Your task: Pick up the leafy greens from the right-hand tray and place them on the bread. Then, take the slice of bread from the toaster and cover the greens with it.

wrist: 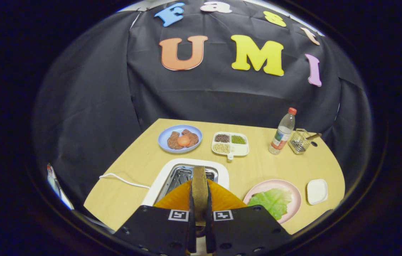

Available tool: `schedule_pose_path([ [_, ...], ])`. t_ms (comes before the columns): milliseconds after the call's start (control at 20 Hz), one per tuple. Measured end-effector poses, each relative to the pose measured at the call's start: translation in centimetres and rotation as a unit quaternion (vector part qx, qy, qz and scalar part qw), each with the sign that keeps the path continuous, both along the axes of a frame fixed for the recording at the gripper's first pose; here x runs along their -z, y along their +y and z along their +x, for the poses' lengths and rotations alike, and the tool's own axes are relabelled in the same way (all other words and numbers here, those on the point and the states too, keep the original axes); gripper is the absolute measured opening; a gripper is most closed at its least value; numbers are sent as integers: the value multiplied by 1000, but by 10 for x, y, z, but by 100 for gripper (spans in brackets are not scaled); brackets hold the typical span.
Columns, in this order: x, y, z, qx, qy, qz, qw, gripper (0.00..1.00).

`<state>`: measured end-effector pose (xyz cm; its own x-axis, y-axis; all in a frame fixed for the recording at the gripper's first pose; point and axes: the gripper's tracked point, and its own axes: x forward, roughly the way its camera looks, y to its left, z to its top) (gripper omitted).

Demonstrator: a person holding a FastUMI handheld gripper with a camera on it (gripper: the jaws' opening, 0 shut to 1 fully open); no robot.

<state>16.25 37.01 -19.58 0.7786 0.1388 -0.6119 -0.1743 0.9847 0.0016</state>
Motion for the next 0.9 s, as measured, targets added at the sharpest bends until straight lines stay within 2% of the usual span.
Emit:
schedule_pose_path([
  [350, -71, -3, -21, -7, -75, 43, 996, 10],
  [600, -120, -25, -41, 6, -124, 36, 992, 10],
  [900, -146, -60, -52, 28, -163, 29, 986, 10],
])
